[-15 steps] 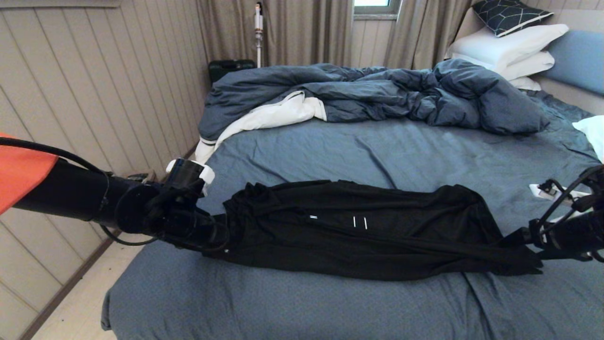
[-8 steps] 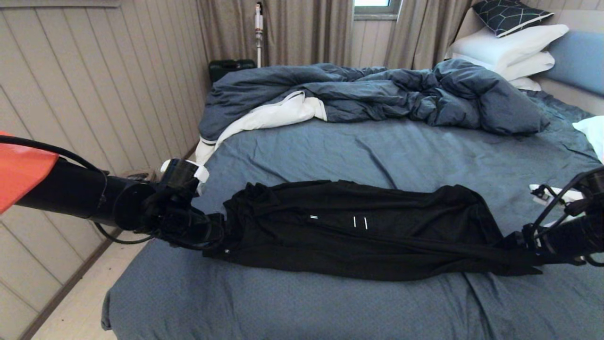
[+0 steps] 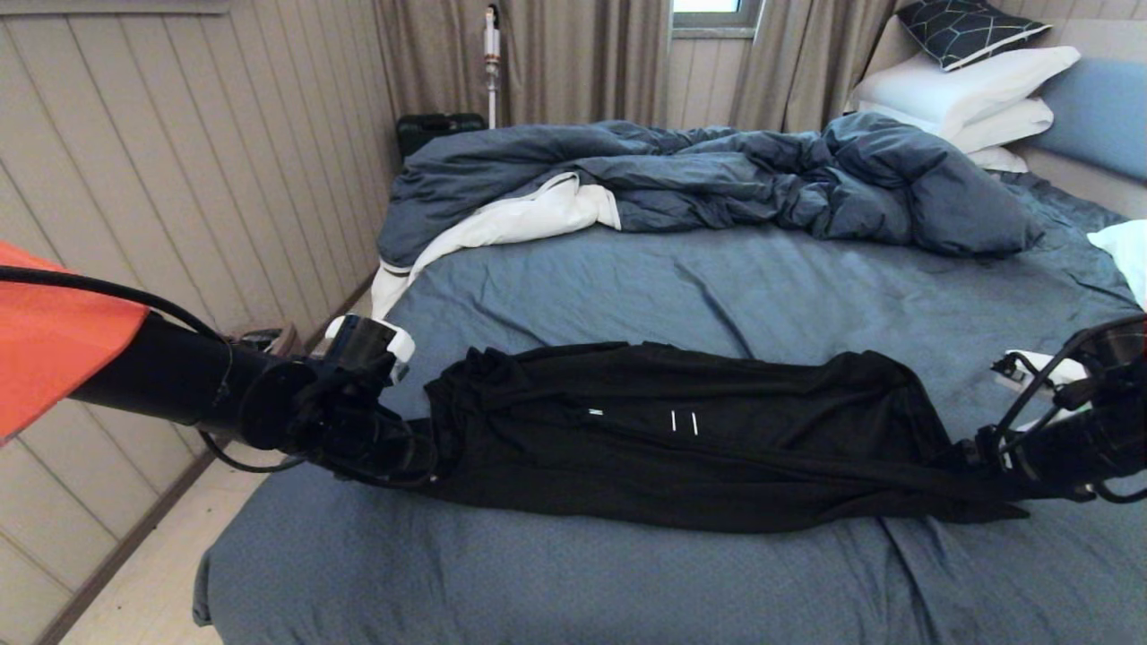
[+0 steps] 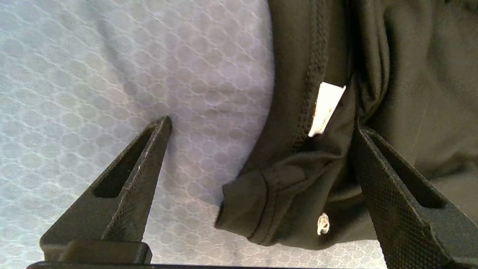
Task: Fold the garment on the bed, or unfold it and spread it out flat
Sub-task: Fold the black T-shirt
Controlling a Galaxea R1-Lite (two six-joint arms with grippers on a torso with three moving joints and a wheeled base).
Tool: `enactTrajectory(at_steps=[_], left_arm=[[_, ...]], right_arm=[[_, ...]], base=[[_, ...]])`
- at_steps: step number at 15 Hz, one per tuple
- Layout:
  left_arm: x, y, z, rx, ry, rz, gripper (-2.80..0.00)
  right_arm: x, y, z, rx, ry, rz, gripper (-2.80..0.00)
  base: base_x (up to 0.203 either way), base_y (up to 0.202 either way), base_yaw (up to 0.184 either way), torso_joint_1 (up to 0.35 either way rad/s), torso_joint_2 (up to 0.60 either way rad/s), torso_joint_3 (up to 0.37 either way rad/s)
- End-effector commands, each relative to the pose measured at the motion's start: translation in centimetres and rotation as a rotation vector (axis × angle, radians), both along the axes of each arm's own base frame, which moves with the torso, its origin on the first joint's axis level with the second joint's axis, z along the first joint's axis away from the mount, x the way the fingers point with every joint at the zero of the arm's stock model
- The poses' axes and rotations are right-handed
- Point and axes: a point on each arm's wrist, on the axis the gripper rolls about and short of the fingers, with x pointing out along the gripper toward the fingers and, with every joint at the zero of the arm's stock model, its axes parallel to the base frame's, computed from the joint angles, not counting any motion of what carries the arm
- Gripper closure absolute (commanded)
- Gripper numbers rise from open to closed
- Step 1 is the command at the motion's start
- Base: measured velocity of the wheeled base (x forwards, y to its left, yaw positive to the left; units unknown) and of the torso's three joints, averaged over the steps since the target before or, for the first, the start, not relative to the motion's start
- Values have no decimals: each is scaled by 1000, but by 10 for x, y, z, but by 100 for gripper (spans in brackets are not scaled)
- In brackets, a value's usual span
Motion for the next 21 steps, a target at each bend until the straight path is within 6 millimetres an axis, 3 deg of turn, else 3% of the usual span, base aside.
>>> enactTrajectory(at_steps=[1, 2, 3, 11, 16, 21], left_arm=[[-2, -3, -5, 1, 20, -10, -280], [-3, -5, -5, -1, 22, -12, -280], [-3, -7, -4, -8, 16, -11, 0], [-16, -17, 23, -63, -37, -13, 0], [-40, -17, 55, -110, -72, -17, 0], [-75, -7, 55, -93, -32, -44, 0]], right_arm=[[0, 1, -1, 0, 6, 2, 0], [0, 0, -1, -4, 5, 0, 0], [1, 0, -1, -3, 5, 1, 0], [-5, 3, 3, 10, 8, -3, 0], [-21, 9, 19, 14, 17, 0, 0], [-40, 4, 20, 12, 30, -21, 0]], base=[[0, 0, 0, 0, 0, 0], [0, 0, 0, 0, 0, 0], [0, 0, 0, 0, 0, 0], [0, 0, 0, 0, 0, 0], [0, 0, 0, 0, 0, 0], [0, 0, 0, 0, 0, 0]])
